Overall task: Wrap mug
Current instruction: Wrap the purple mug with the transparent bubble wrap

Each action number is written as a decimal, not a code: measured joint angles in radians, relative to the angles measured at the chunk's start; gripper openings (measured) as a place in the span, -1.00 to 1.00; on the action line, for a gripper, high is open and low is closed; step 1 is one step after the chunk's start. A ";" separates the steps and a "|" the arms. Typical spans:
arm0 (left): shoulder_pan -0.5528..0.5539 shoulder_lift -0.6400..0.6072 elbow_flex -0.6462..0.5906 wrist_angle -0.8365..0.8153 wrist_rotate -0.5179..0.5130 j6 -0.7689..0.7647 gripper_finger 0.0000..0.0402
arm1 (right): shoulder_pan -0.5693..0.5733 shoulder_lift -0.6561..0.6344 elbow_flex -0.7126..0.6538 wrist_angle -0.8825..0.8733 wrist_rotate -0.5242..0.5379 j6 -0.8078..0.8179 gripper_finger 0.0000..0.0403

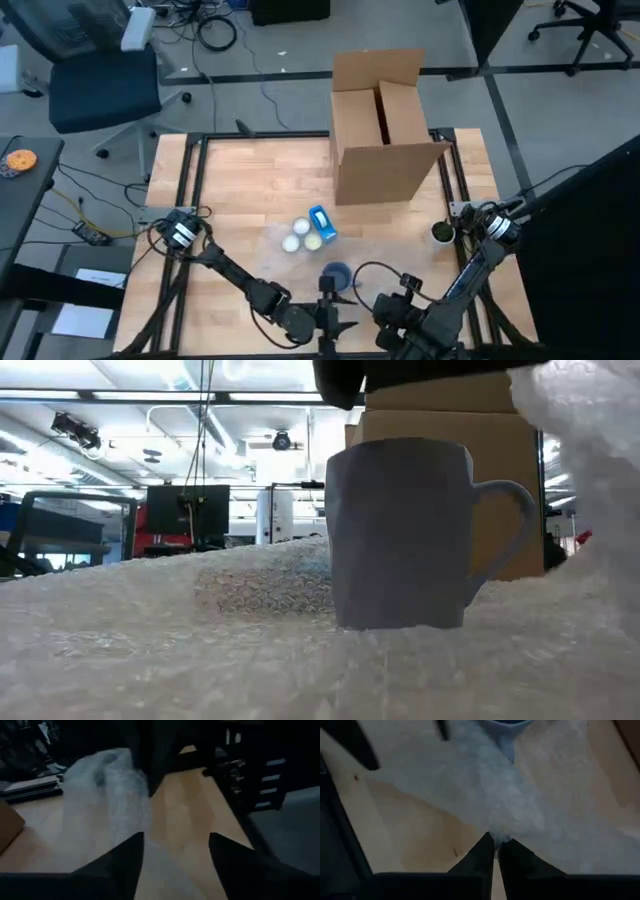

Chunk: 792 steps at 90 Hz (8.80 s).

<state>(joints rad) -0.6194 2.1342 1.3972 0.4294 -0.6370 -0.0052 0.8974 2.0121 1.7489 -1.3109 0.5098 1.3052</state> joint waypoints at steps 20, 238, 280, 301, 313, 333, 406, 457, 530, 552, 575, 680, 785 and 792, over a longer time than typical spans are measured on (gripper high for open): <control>0.004 0.000 0.000 -0.021 -0.010 0.046 0.21 | 0.022 0.000 0.000 0.018 -0.049 0.008 -1.00; -0.073 -0.032 0.000 0.079 -0.181 -0.078 -0.98 | -0.030 -0.021 0.319 -0.066 0.072 -0.152 -0.64; -0.096 -0.063 0.000 -0.011 -0.203 -0.085 -1.00 | -0.093 -0.031 0.238 -0.260 0.094 -0.262 -0.64; -0.122 -0.063 0.000 -0.010 -0.197 -0.080 -1.00 | -0.128 -0.032 0.167 -0.260 0.102 -0.361 -0.64; -0.127 -0.063 0.000 -0.010 -0.196 -0.077 -1.00 | -0.175 -0.031 0.153 -0.243 0.153 -0.378 -0.64; -0.127 -0.063 0.000 -0.010 -0.155 -0.077 -1.00 | -0.252 -0.029 0.153 0.048 0.128 -0.597 -0.64; -0.183 -0.063 0.000 -0.007 -0.144 -0.157 -1.00 | -0.225 -0.020 0.190 0.033 0.074 -0.736 -0.64; -0.241 -0.063 0.000 -0.003 -0.175 -0.434 -1.00 | -0.201 -0.016 0.100 0.550 -0.067 -1.016 -0.64; -0.201 -0.062 0.000 0.006 -0.114 -0.315 -1.00 | -0.206 -0.017 -0.105 0.932 -0.281 -1.028 -0.63; -0.188 -0.061 0.000 0.001 -0.093 -0.308 -1.00 | -0.210 -0.017 -0.105 0.913 -0.373 -0.985 -0.64; -0.197 -0.061 0.000 -0.003 -0.053 -0.308 -1.00 | -0.197 -0.018 0.023 0.690 -0.283 -1.005 -0.64; -0.218 -0.063 0.000 0.054 -0.140 -0.269 -1.00 | -0.207 -0.019 -0.178 0.939 -0.060 -1.063 -0.64; -0.153 -0.064 0.002 -0.409 -0.185 -0.471 -1.00 | -0.397 -0.019 -0.184 0.823 -0.445 -1.051 -0.64; -0.146 -0.065 0.002 -0.431 -0.187 -0.467 -1.00 | -0.411 -0.019 -0.184 0.818 -0.437 -1.064 -0.64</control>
<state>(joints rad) -0.7657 2.0689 1.3992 -0.0020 -0.8239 -0.4718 0.4860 1.9934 1.5653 -0.4926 0.0727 0.2416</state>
